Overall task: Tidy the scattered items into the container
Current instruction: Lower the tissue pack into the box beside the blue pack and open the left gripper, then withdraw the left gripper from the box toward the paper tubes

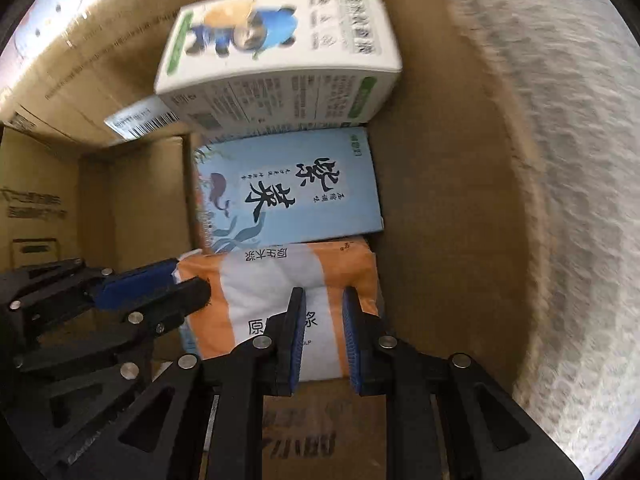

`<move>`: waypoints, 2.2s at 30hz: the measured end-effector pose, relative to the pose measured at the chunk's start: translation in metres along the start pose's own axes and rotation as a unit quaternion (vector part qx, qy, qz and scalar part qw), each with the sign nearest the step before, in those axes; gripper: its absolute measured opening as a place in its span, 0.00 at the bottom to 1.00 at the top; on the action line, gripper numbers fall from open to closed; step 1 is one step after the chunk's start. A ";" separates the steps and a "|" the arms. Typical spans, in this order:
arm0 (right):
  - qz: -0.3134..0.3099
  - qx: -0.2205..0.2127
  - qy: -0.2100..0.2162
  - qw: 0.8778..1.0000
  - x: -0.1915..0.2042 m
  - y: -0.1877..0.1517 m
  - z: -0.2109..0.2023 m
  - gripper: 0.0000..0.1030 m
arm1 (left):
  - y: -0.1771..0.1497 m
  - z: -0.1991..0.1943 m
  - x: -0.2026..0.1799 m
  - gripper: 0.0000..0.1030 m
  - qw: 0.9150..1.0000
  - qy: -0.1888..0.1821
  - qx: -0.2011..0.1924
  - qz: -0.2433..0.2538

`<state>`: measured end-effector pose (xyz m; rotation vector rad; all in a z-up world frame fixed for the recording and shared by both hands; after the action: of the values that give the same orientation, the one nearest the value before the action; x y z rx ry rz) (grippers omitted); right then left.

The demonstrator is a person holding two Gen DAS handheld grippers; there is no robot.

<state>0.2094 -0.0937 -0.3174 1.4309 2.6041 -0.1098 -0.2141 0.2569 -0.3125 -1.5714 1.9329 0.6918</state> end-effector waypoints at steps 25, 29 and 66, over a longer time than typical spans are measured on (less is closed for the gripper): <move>0.069 -0.049 0.062 0.994 -0.010 -0.013 -0.064 0.14 | -0.016 0.016 -0.015 0.24 0.997 -0.036 0.063 -0.031; 0.057 -0.027 0.066 0.996 -0.015 -0.019 -0.043 0.14 | -0.015 0.016 -0.014 0.24 0.997 -0.037 0.064 -0.035; 0.162 -0.271 0.013 0.949 0.044 -0.092 -0.173 0.14 | -0.110 -0.187 -0.036 0.51 0.932 0.073 -0.268 0.234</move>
<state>0.0890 -0.0814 -0.1571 1.5997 2.1237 0.6174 -0.1181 0.1329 -0.1585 -1.4850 2.4025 1.4387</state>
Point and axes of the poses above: each gripper's, at about its wrist camera, not at the fingertips, and z roughly the way its jaws point, x to its left, y to its top, the point moved 7 cm from there along z, roughly the way its jaws point, and after that the axes turned 15 degrees about -y, right-handed, at the moved point
